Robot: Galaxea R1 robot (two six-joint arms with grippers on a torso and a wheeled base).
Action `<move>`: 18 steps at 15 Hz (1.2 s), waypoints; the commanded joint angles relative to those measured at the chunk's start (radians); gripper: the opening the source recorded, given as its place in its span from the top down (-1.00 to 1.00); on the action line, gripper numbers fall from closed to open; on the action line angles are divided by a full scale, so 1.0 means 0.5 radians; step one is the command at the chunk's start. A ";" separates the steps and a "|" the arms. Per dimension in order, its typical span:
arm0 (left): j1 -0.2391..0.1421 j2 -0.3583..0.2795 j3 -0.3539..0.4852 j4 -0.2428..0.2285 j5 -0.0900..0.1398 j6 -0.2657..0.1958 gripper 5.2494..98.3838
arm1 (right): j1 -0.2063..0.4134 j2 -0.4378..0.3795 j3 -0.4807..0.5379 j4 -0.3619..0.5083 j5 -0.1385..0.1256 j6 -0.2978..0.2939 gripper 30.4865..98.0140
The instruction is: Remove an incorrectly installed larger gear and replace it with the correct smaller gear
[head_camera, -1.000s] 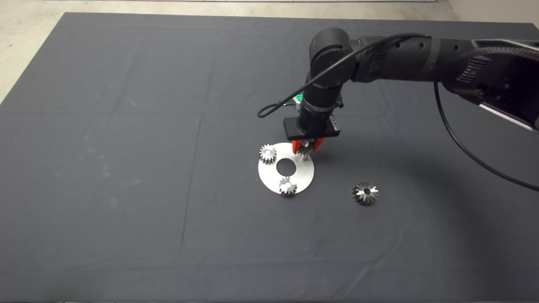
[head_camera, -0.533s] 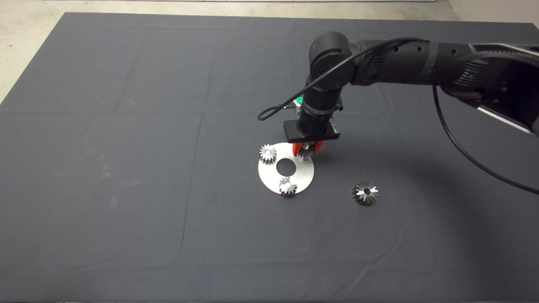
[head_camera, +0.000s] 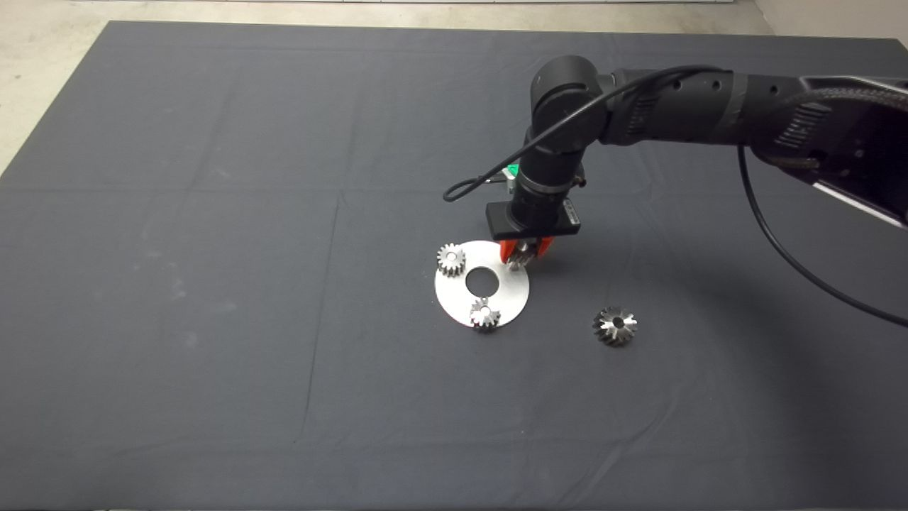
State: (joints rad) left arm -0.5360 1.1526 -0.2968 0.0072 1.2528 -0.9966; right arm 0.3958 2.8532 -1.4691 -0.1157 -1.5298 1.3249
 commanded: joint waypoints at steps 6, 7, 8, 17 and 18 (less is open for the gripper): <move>0.001 -0.008 0.033 -0.018 0.007 -0.004 -0.59 | 0.016 -0.001 0.030 -0.023 -0.196 -0.007 0.84; 0.001 -0.005 0.033 -0.015 0.004 -0.004 -0.59 | 0.006 -0.001 0.030 -0.023 -0.192 -0.005 0.84; 0.001 -0.005 0.033 -0.018 0.004 -0.004 -0.59 | 0.003 0.002 0.027 -0.023 -0.192 -0.005 0.84; 0.001 -0.002 0.033 -0.011 0.004 -0.001 -0.59 | 0.003 0.014 0.012 -0.057 -0.196 -0.005 0.84; 0.001 -0.002 0.033 -0.009 0.004 -0.001 -0.59 | 0.003 0.017 0.009 -0.069 -0.196 -0.005 0.84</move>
State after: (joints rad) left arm -0.5360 1.1526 -0.2968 0.0075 1.2528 -0.9966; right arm 0.3774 2.8513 -1.4643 -0.1179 -1.5302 1.3246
